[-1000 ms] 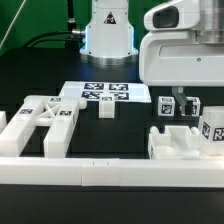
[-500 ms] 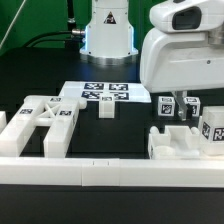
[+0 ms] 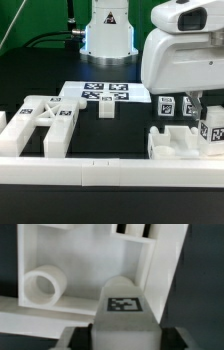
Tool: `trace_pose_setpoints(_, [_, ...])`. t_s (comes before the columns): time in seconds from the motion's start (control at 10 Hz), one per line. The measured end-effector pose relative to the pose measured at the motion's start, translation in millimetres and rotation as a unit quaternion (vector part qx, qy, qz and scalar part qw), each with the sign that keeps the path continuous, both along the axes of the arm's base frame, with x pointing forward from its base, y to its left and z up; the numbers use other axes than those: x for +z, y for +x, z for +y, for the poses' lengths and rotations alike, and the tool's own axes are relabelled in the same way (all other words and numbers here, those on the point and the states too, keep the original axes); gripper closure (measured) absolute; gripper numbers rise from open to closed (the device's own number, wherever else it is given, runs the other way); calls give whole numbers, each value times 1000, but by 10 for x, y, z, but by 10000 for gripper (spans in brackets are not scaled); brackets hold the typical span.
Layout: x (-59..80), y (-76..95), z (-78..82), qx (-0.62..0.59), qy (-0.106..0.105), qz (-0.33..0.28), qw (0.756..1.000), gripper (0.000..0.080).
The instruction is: Assemble chair
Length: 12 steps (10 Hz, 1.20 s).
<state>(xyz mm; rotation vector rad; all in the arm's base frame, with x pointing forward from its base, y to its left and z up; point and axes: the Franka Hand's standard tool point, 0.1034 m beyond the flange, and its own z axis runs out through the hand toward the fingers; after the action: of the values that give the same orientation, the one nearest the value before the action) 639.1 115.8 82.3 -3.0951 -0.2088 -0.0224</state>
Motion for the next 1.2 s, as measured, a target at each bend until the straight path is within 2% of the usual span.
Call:
trace_pose_setpoints(0.2, [0, 0, 1, 0, 0, 0, 1000, 514])
trace_pose_setpoints(0.4, [-4, -2, 31, -159, 11, 4, 987, 514])
trace_pose_setpoints(0.5, [-5, -17, 48, -238, 13, 5, 971, 514])
trace_pose_setpoints(0.6, [-8, -20, 52, -296, 17, 5, 955, 514])
trace_pose_setpoints(0.7, [-7, -18, 51, -299, 17, 5, 954, 514])
trace_pose_setpoints(1.0, [-8, -19, 61, -406, 25, 15, 913, 512])
trace_pose_setpoints(1.1, [-9, -22, 71, -449, 29, 20, 893, 512])
trace_pose_setpoints(1.2, [-14, -34, 93, -512, 35, 29, 858, 512])
